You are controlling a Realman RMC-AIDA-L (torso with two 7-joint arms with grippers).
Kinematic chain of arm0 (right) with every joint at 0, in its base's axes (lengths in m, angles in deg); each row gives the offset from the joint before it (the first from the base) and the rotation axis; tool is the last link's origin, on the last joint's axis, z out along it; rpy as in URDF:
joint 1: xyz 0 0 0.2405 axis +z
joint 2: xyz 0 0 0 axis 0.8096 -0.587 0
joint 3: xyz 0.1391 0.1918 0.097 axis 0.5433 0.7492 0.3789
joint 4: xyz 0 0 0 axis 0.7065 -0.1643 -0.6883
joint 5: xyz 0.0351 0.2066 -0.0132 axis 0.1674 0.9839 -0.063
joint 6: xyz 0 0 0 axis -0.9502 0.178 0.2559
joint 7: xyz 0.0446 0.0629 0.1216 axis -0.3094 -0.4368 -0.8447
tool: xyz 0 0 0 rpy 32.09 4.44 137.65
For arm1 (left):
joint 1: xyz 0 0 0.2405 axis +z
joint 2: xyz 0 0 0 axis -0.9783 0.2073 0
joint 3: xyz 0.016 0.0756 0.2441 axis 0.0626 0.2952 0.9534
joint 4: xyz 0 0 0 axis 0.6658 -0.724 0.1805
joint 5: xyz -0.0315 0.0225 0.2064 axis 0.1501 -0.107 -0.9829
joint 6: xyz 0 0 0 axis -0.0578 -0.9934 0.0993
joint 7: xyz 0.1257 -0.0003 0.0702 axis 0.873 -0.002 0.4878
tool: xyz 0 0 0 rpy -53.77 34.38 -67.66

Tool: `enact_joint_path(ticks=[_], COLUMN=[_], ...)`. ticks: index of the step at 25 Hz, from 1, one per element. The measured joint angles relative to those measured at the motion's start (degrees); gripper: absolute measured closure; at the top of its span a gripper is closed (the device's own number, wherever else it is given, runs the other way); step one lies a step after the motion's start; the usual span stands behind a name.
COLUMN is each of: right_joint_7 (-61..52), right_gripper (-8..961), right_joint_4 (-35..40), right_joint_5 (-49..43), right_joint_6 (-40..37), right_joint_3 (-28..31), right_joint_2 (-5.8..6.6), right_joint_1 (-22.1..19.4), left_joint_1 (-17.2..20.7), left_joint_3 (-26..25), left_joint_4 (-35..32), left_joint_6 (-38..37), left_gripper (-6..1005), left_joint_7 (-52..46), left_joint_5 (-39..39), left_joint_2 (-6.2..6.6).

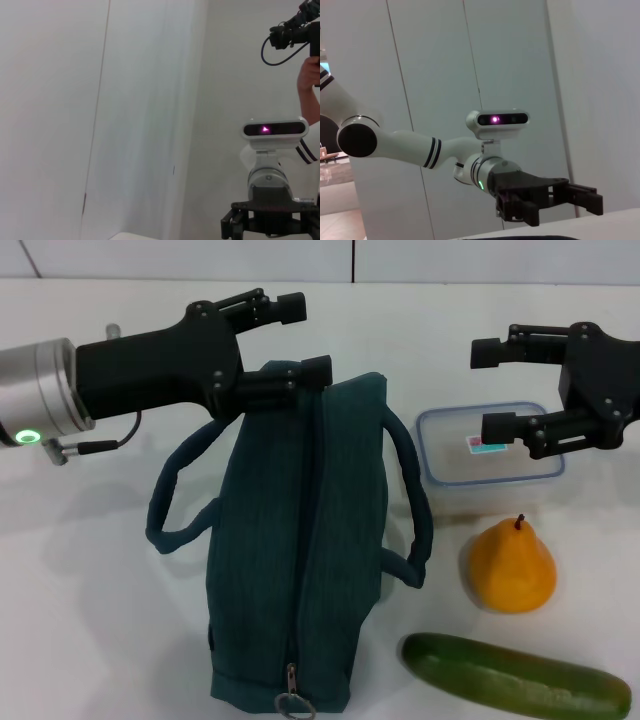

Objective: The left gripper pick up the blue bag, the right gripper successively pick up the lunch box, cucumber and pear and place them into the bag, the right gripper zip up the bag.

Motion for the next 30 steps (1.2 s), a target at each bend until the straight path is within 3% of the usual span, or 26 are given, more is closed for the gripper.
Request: enact_joint_path(ticks=[22,27,30], right_joint_7=[0.1,0.6,1.3], right_gripper=[86,86,86], right_joint_4=[0.3,0.3,0.3], right_joint_5=[0.2,0.2,0.2], right_joint_6=[0.0,0.6,0.8], right_joint_3=[0.9,0.9,0.9], right_joint_2=[-0.43,-0.51,-0.4], right_joint_1=[-0.9,-1.0,-1.0], left_joint_1=[-0.3,0.0,0.2], left_joint_3=[0.0,-6.2,-11.2], left_joint_4=[-2.7,-12.8,-19.1], left_joint_6=[-0.1,0.5,0.5], left_gripper=[156,164,168], left_joint_7=[-4.5,-25.1,-35.8], left_joint_5=[-1.9,-10.9,-19.8], left_joint_2=[-0.12,0.28,-0.86])
